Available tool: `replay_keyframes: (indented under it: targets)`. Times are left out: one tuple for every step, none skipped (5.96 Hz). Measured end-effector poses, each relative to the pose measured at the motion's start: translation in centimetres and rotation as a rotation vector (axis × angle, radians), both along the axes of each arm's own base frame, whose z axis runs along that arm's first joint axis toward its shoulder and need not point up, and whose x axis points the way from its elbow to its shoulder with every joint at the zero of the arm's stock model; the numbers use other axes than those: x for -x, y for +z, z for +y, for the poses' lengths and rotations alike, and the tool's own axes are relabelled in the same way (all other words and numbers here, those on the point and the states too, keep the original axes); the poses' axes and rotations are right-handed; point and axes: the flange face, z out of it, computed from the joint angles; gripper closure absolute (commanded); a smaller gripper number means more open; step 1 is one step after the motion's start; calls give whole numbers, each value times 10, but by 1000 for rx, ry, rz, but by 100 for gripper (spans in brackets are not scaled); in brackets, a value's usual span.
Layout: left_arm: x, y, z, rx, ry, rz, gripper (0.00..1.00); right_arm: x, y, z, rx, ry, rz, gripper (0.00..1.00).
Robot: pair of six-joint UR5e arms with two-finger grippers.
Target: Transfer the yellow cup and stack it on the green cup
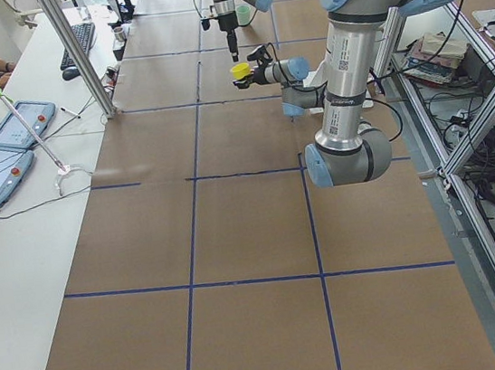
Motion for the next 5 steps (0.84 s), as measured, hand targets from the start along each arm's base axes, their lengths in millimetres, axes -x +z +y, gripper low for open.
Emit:
replay_keyframes:
  targets:
    - [-2,-2,3,1,-6,4,89,6,1,6,3,-13,2,1]
    - [-3,-5,5,4,-17,12,89,10,1,10,4,-23,3,1]
    - [-3,-9,7,7,-20,25,90,13,2,12,-3,-30,-5,1]
    - [-3,-13,9,6,-17,36,89,17,4,12,-29,-34,-38,2]
    - [-2,-14,10,3,-11,39,89,21,7,10,-63,-38,-78,3]
